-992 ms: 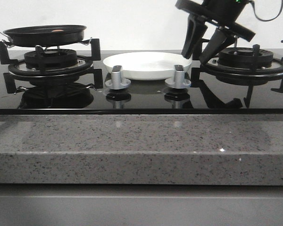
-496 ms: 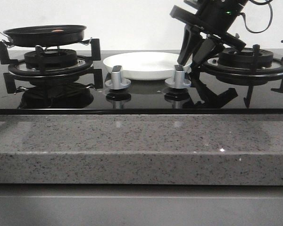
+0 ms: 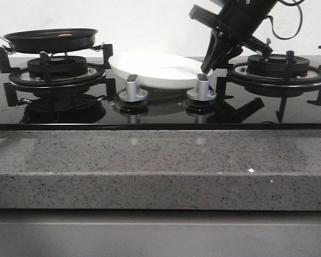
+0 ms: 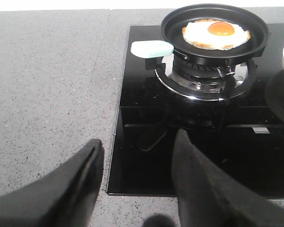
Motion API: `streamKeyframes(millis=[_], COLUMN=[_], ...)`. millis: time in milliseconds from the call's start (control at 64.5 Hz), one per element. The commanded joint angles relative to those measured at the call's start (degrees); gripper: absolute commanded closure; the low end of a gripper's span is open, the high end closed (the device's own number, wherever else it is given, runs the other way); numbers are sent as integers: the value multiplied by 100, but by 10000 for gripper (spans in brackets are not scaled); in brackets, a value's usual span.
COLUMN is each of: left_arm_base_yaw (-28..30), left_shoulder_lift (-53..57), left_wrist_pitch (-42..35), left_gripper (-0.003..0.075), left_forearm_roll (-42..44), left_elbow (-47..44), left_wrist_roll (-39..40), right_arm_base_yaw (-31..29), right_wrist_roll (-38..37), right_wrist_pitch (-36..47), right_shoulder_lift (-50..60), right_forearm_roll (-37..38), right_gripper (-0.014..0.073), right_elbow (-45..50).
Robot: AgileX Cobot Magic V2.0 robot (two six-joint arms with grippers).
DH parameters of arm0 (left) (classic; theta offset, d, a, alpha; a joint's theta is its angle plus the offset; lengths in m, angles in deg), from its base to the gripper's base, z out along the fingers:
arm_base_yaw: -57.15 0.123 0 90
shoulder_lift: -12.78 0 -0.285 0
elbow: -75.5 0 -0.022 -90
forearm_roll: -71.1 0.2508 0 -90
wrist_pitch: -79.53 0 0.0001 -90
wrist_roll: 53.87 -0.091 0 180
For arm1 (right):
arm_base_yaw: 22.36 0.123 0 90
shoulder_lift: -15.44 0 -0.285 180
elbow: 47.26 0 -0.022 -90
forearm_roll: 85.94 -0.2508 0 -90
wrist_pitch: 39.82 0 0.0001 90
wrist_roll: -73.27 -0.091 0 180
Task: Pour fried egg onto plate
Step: 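Lift the white plate with the right gripper toward the frying pan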
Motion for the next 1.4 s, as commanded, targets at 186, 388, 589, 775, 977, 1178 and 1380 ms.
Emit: streamKeyframes(millis=[186,388,589,775,977,1178,1380], left_arm_base_yaw=[-9,-9,-9,-9,-9,-9,-9], left_shoulder_lift=[-36,-36,-36,-36,-36,-36,-36], left_wrist_pitch=[-460,-460,-460,-460,-460,-460,-460], left_gripper=[388,388,388,388,398,409,409], left_forearm_roll=[-31,-31,-31,-31,-31,-31,-31], left_elbow=[202,202,202,202,202,202,202], left_wrist_roll=[8,8,8,8,8,8,8], right_arm_base_yaw=[-25,101,466,789,857,857,857], right_wrist_roll=[29,123,215,217,217,217,217], right_wrist_pitch=[164,246,1114,1736,2035,2356,2389], right_shoulder_lift=[967,1956,3340,4228,4190,3918,3722], right_forearm_roll=[-263,511,1002,985,808,760,753], right_gripper=[660,660,660,660,660,660,660], right_elbow=[-163,653,2424,3820,4301,4305,4305])
